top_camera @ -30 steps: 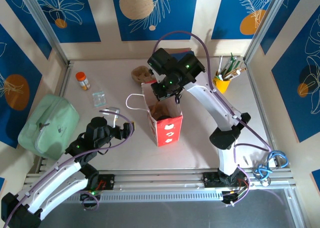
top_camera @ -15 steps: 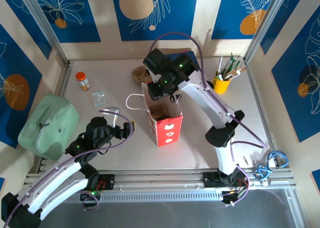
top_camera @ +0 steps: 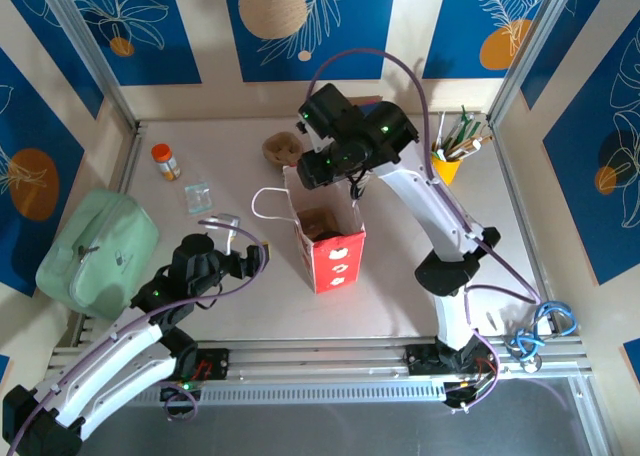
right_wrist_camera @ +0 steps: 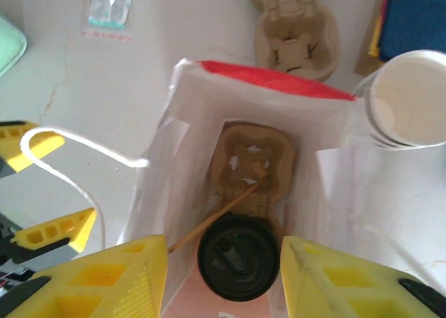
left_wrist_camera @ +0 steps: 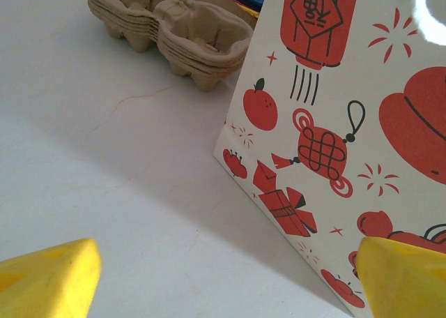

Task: Pack the takeout coffee

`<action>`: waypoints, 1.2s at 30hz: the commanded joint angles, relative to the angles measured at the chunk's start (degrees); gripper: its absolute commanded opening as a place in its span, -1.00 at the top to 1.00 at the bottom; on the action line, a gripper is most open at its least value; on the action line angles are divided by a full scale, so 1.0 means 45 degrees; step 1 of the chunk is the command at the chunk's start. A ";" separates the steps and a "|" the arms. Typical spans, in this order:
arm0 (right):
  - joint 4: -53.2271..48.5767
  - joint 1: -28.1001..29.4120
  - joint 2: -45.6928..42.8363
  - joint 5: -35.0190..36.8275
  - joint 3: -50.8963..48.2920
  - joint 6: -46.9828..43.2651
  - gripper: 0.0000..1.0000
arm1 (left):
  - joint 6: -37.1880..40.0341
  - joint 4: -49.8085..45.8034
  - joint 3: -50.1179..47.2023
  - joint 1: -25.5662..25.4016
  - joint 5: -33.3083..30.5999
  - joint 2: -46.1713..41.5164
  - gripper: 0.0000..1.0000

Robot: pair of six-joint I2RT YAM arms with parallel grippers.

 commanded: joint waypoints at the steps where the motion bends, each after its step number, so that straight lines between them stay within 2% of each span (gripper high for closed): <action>1: 0.0617 -0.0855 -0.1166 0.0580 -0.0315 -0.0330 0.02 | -0.0113 0.0006 -0.0060 0.0152 0.0111 -0.0250 -0.87; 4: 0.1368 -0.1884 -0.1793 0.0390 -0.1035 -0.0399 -0.04 | -0.0055 -0.0093 -0.0060 0.0152 -0.0079 -0.0328 -0.88; 7: 0.2164 -0.3229 -0.2409 0.0320 -0.2152 -0.0268 -0.24 | -0.0064 -0.0235 -0.0022 0.0152 -0.0332 -0.0383 -0.88; 12: 0.3730 -0.5865 -0.2841 -0.0880 -0.3966 -0.0004 -0.29 | -0.0045 -0.0375 -0.0046 0.0152 -0.0880 -0.0806 -0.89; 15: 0.4600 -0.6710 -0.2612 -0.0932 -0.4540 -0.0009 -0.31 | 0.0088 -0.0640 0.0103 0.0152 -0.1053 -0.0821 -0.90; 23: 0.7048 -0.7516 -0.0430 -0.0141 -0.4982 -0.0416 -0.39 | 0.0140 -0.0524 0.0141 0.0153 -0.0902 -0.0726 -0.90; 24: 0.7379 -0.7692 -0.0082 -0.0473 -0.5011 -0.0249 -0.41 | 0.0141 -0.0453 0.0118 0.0152 -0.0859 -0.0704 -0.91; 26: 0.7298 -0.8036 0.0892 -0.1178 -0.4288 0.0120 -0.41 | 0.0124 -0.0393 0.0086 0.0152 -0.0797 -0.0609 -0.90; 36: 0.7273 -0.7771 0.4917 -0.0643 -0.1302 -0.1058 -0.42 | 0.0138 -0.1058 0.0191 0.0152 -0.0892 -0.0986 -0.89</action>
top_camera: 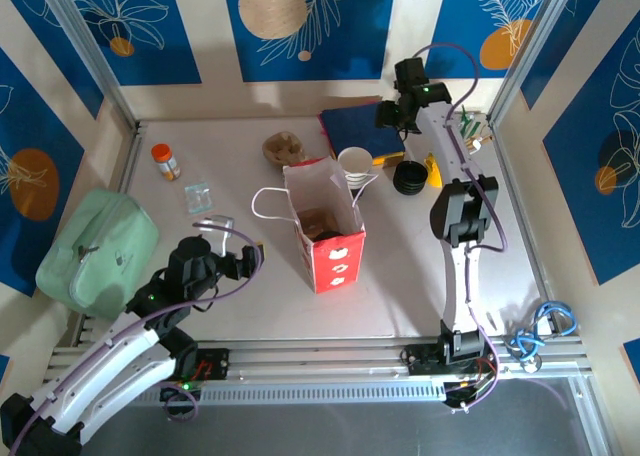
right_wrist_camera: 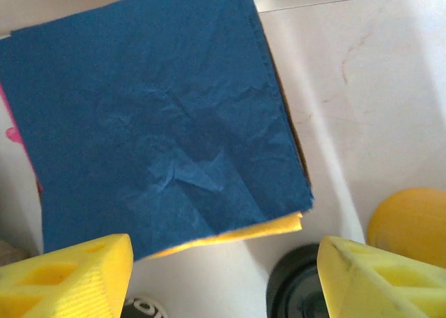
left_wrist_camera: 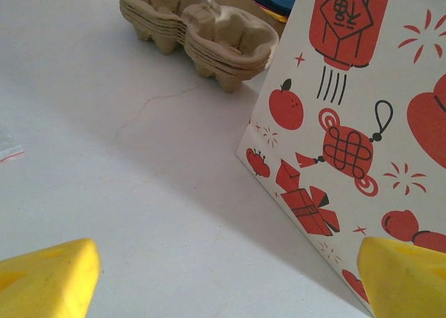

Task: Pack the takeout coffee

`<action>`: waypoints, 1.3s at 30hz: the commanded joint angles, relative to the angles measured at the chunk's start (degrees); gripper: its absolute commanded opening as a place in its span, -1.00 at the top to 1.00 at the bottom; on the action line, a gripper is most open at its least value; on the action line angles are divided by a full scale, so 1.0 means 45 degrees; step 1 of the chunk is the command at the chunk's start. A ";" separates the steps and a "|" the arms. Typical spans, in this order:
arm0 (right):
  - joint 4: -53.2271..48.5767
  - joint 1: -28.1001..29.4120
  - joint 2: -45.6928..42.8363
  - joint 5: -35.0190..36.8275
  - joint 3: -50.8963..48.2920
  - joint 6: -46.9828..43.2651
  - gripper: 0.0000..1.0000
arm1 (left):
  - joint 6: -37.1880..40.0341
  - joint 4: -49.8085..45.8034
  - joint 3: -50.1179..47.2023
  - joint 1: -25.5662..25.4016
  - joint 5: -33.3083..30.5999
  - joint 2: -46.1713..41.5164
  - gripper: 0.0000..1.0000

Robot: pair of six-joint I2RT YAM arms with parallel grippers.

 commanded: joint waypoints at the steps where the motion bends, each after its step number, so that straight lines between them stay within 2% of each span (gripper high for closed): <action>1: 0.0215 0.0258 0.0616 -0.0014 0.1014 -0.0551 -0.42 | -0.0020 -0.0387 0.0202 0.0155 -0.0086 -0.0367 -0.89; 12: 0.0711 0.0353 0.2835 0.0055 0.2135 -0.1123 -0.43 | -0.0152 -0.1063 0.0443 0.0144 0.0071 -0.1017 -0.89; 20: 0.0902 0.0357 0.3640 -0.0237 0.2293 -0.1180 -0.43 | -0.0157 -0.1244 0.0437 0.0143 0.0100 -0.1100 -0.89; 29: 0.0882 0.0369 0.4385 0.0184 0.2635 -0.1350 -0.41 | -0.0152 -0.1356 0.0501 0.0152 0.0091 -0.1168 -0.89; 39: 0.0849 0.0377 0.4299 -0.0018 0.2733 -0.1298 0.00 | -0.0288 -0.1174 0.0485 0.0144 0.0178 -0.1008 -0.89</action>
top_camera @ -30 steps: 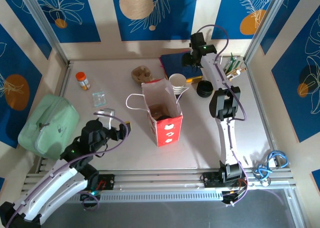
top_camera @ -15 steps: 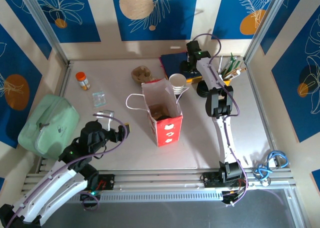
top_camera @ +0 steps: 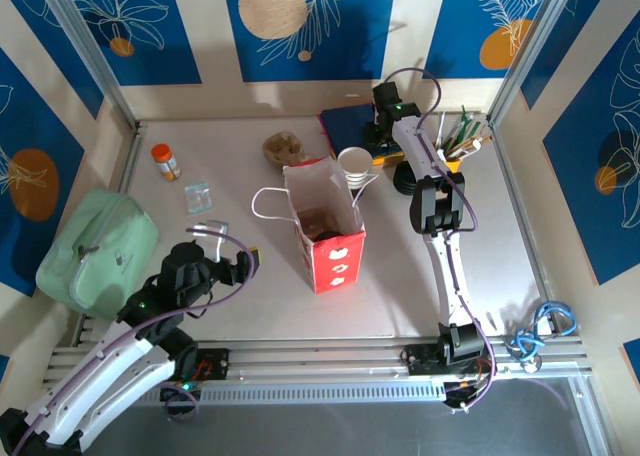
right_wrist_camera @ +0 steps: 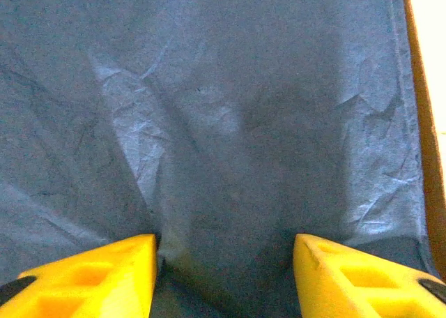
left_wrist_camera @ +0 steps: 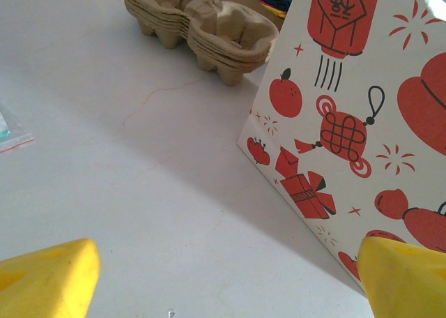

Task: Pack the takeout coffee

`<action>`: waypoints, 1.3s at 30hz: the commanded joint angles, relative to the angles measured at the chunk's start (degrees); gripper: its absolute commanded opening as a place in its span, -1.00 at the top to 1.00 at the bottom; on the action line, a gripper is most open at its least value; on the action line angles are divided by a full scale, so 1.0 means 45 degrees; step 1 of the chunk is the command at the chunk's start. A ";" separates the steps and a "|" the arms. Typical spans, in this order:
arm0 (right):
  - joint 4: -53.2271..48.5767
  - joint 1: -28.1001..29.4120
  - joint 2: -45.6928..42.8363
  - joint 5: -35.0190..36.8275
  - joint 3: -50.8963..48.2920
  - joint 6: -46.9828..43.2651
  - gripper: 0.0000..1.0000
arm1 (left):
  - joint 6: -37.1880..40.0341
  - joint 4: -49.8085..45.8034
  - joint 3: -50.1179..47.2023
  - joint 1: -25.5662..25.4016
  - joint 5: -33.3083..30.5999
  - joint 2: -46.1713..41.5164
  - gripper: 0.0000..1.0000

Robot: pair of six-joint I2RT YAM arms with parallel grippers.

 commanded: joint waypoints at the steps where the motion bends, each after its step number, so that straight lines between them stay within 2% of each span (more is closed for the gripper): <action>1: 0.0061 0.0012 0.0201 -0.0096 0.0431 -0.0014 0.04 | -0.0216 0.0087 0.0426 0.0144 0.0149 -0.0034 -0.89; 5: -0.0029 -0.0050 0.0180 -0.0423 0.0615 0.0090 0.28 | -0.0221 0.0079 0.0468 0.0143 0.0149 -0.0046 -0.89; 7: -0.0069 -0.0059 0.0113 -0.0581 0.0684 0.0165 0.33 | -0.0216 0.0062 0.0468 0.0145 0.0144 -0.0046 -0.89; 17: -0.0011 -0.0157 -0.0653 -0.1328 0.0933 0.0680 0.37 | -0.0217 0.0054 0.0487 0.0146 0.0145 -0.0027 -0.89; 32: -0.0207 -0.0267 -0.1408 -0.1534 0.1196 0.0792 0.59 | -0.0216 0.0007 0.0487 0.0143 0.0128 -0.0046 -0.89; 39: -0.0386 -0.0262 -0.2241 -0.1570 0.1221 0.0813 0.78 | -0.0231 -0.0030 0.0526 0.0153 0.0125 -0.0075 -0.89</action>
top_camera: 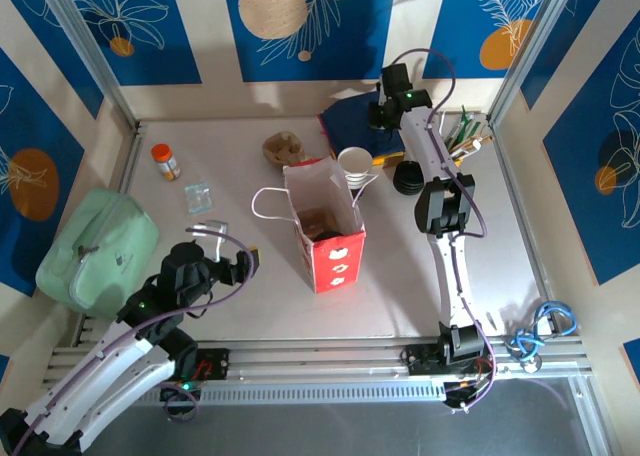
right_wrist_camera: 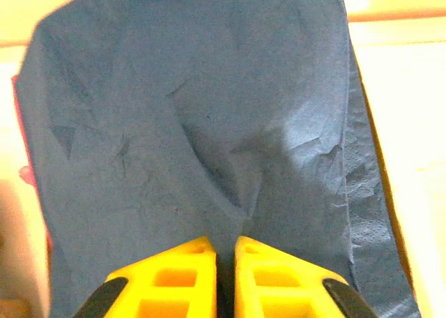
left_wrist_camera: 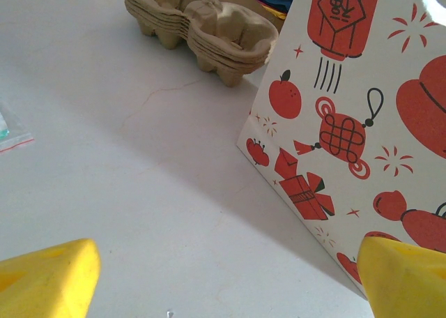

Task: Pack the takeout coffee

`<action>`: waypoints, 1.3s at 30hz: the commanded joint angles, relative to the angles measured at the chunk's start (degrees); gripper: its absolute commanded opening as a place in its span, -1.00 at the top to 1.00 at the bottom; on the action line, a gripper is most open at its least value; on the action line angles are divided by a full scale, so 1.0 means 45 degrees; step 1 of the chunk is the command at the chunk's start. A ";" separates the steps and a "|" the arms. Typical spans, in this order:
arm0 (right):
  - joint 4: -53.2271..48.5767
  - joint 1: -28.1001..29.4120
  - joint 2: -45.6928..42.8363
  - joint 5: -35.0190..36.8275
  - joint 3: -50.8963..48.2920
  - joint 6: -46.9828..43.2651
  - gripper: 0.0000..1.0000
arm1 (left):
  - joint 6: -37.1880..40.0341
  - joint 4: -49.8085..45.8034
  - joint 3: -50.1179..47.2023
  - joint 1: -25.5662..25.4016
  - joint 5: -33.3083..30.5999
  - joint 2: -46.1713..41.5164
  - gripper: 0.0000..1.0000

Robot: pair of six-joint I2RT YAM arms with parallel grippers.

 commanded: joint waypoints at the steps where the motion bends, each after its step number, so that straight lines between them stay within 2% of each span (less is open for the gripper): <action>1: -0.0383 -0.0075 -0.1200 -0.0357 0.0488 0.0086 0.80 | -0.0148 -0.0025 0.0530 0.0139 0.0125 -0.0075 -0.89; 11: -0.1831 -0.0035 -0.3626 -0.0261 0.0384 0.0270 0.87 | -0.0216 0.0072 0.0741 0.0138 0.0198 0.0027 -0.89; 18: -0.2911 0.0101 -0.5581 -0.0821 -0.0053 0.0589 0.87 | -0.0217 0.0020 0.0961 0.0138 0.0376 0.0042 -0.89; 22: -0.3791 0.0171 -0.6653 -0.1874 -0.0241 0.0926 0.87 | -0.0379 0.0184 0.1056 0.0140 0.0568 0.0128 -0.89; 27: -0.4757 0.0341 -0.7926 -0.4203 -0.0867 0.1408 0.87 | -0.0621 0.0301 0.1413 0.0141 0.0995 0.0482 -0.90; 33: -0.5270 0.1351 -0.9508 -0.5821 -0.2095 0.1982 0.89 | -0.0665 0.0567 0.1853 0.0138 0.1460 0.0856 -0.90; 39: -0.5572 0.3182 -1.0937 -0.5049 -0.3618 0.3286 0.89 | -0.0646 0.0746 0.1928 0.0148 0.1478 0.1057 -0.90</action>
